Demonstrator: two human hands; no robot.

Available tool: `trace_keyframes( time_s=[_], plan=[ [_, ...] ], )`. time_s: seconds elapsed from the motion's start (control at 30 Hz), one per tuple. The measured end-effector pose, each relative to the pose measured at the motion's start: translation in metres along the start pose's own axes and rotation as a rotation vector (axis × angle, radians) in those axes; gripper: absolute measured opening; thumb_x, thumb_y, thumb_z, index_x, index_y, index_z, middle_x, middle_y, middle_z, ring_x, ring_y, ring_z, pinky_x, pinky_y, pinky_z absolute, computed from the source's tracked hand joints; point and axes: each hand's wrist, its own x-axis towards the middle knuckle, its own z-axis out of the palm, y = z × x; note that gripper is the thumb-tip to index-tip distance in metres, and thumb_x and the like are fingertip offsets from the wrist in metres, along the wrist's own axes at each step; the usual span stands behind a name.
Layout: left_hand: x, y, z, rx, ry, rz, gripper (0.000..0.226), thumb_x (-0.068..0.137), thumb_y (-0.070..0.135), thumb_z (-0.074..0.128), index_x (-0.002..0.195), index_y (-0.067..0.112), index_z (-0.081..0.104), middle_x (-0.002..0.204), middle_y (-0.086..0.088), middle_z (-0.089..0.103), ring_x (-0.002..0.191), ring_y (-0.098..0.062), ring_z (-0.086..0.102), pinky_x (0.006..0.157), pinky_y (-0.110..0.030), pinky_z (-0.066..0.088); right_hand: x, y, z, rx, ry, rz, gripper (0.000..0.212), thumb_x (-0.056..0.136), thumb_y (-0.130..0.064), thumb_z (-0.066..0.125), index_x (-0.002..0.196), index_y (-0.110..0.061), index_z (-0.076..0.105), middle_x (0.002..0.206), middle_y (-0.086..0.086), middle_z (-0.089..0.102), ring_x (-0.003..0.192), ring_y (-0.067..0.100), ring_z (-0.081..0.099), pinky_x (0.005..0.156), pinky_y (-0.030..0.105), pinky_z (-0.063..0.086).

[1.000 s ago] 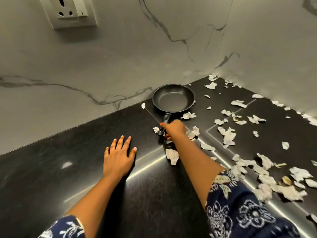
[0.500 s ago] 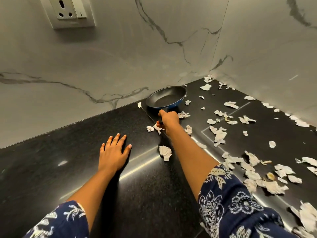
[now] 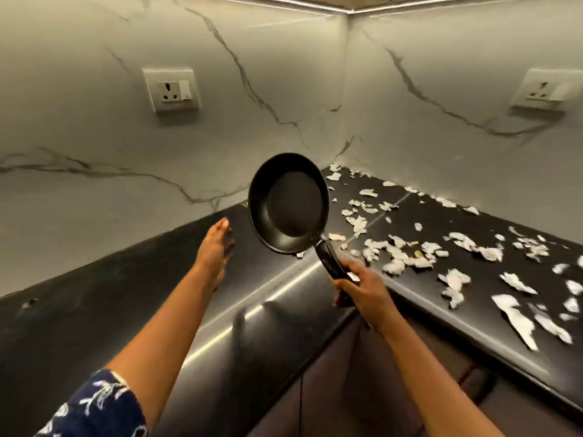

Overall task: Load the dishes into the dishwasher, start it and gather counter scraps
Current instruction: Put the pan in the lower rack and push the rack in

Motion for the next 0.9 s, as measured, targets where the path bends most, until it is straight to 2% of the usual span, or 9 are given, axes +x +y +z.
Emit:
trace_keyframes(
  time_s=[0.1,0.23,0.43,0.53,0.6,0.67,0.77,0.83,0.9],
  plan=[
    [-0.045,0.010,-0.011,-0.059,-0.105,-0.061,0.051,0.096,0.053,0.035,0.143,0.035,0.036,0.149,0.002,0.036,0.133,-0.024,0.037,0.106,-0.042,0.030,-0.092,0.004,-0.008,-0.005,0.020,-0.046,0.033,0.083,0.010,0.060,0.112,-0.007,0.060,0.083,0.011,0.060,0.050,0.018,0.061,0.052,0.029,0.055],
    [-0.118,0.006,-0.023,-0.178,-0.301,-0.195,0.068,0.088,0.073,0.024,0.149,0.041,0.019,0.158,-0.007,0.020,0.143,-0.036,0.020,0.111,-0.059,0.016,-0.208,0.016,-0.026,-0.048,0.017,-0.106,0.053,0.082,0.014,0.059,0.108,-0.031,0.068,0.091,0.001,0.063,0.061,0.015,0.062,0.061,0.028,0.056],
    [-0.231,-0.033,-0.009,-0.180,-0.477,-0.440,0.078,0.072,0.072,0.052,0.121,0.012,0.055,0.107,-0.014,0.065,0.096,-0.028,0.064,0.085,-0.043,0.052,-0.345,0.030,-0.087,-0.240,0.035,-0.019,0.056,0.074,-0.004,0.073,0.110,-0.045,0.065,0.107,-0.024,0.066,0.093,-0.006,0.062,0.080,0.012,0.047],
    [-0.284,-0.069,0.010,-0.086,-0.561,-0.511,0.081,0.029,0.041,0.093,0.099,0.011,0.064,0.080,-0.003,0.069,0.071,-0.016,0.067,0.062,-0.026,0.056,-0.398,0.043,-0.122,-0.202,0.090,0.069,0.041,0.067,-0.045,0.079,0.106,-0.040,0.069,0.103,-0.024,0.068,0.095,-0.007,0.061,0.085,0.012,0.046],
    [-0.323,-0.099,0.025,-0.017,-0.608,-0.571,0.069,0.014,0.031,0.095,0.075,0.011,0.072,0.068,-0.001,0.069,0.061,-0.012,0.067,0.055,-0.022,0.055,-0.436,0.062,-0.149,-0.193,0.143,0.157,0.043,0.067,-0.030,0.079,0.109,-0.030,0.069,0.102,-0.023,0.069,0.096,-0.005,0.061,0.089,0.013,0.045],
    [-0.366,-0.128,0.045,0.058,-0.656,-0.655,0.050,0.020,0.031,0.094,0.062,0.011,0.075,0.065,-0.002,0.071,0.056,-0.012,0.067,0.051,-0.021,0.054,-0.482,0.084,-0.179,-0.208,0.179,0.256,0.046,0.062,-0.019,0.079,0.106,-0.026,0.067,0.098,-0.020,0.070,0.092,-0.005,0.062,0.087,0.014,0.046],
    [-0.428,-0.184,0.078,0.134,-0.637,-0.789,0.016,0.063,0.028,0.079,0.065,0.012,0.074,0.061,-0.003,0.070,0.051,-0.014,0.066,0.047,-0.022,0.054,-0.551,0.120,-0.222,-0.284,0.234,0.386,0.042,0.063,-0.015,0.080,0.101,-0.029,0.069,0.083,-0.019,0.072,0.078,-0.008,0.062,0.073,0.011,0.045],
    [-0.471,-0.238,0.101,0.243,-0.628,-0.899,0.029,0.087,0.024,0.057,0.072,0.008,0.076,0.068,-0.010,0.072,0.054,-0.019,0.068,0.047,-0.027,0.055,-0.598,0.144,-0.258,-0.362,0.273,0.439,0.040,0.064,-0.017,0.082,0.096,-0.038,0.068,0.075,-0.022,0.069,0.070,-0.009,0.060,0.066,0.010,0.042],
    [-0.516,-0.288,0.128,0.349,-0.633,-0.935,0.028,0.085,0.024,0.057,0.092,0.001,0.072,0.084,-0.016,0.073,0.061,-0.022,0.070,0.052,-0.031,0.058,-0.639,0.170,-0.300,-0.423,0.286,0.485,0.041,0.065,-0.021,0.083,0.092,-0.046,0.066,0.069,-0.024,0.065,0.067,-0.009,0.058,0.061,0.010,0.040]
  ],
)
